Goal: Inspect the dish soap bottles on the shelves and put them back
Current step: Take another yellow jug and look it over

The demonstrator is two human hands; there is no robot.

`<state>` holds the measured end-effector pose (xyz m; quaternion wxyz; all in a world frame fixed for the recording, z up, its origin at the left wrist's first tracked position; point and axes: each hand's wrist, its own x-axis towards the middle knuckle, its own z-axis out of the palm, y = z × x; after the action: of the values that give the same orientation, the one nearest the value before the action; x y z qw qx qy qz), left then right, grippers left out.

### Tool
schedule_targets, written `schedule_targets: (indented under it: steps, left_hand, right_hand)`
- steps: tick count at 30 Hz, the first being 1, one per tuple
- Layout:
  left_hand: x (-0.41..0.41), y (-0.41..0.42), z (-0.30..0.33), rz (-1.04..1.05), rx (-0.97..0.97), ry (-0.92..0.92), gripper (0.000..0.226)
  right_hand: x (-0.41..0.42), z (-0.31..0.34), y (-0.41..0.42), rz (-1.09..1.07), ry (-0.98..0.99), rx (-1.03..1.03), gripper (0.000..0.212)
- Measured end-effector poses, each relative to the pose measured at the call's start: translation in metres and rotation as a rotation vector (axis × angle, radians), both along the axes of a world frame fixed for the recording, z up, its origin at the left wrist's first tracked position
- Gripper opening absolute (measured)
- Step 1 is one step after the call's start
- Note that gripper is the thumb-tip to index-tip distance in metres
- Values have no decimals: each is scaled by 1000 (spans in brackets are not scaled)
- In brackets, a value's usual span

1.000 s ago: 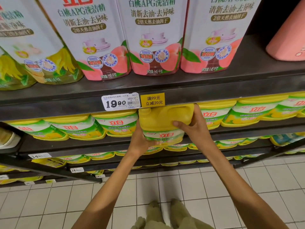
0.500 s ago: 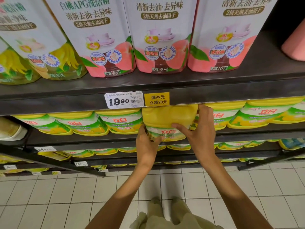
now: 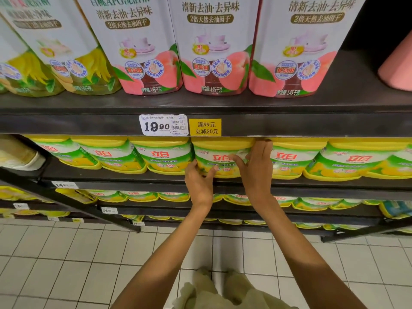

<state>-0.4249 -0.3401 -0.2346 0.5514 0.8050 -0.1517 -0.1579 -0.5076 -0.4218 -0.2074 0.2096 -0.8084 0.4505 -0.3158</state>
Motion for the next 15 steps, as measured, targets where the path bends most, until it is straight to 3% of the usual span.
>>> schedule_targets:
  steps: [6, 9, 13, 15]
  left_hand:
    - [1, 0, 2, -27, 20, 3, 41]
    - [9, 15, 5, 84, 16, 38, 37]
    - [41, 47, 10, 339, -112, -42, 38]
    - [61, 59, 13, 333, -62, -100, 44]
  right_hand:
    - [-2, 1, 2, 34, -74, 26, 49]
    - [-3, 4, 14, 32, -195, 32, 48]
    - [12, 7, 38, 175, -217, -234, 41]
    - [32, 13, 48, 289, -166, -319, 45]
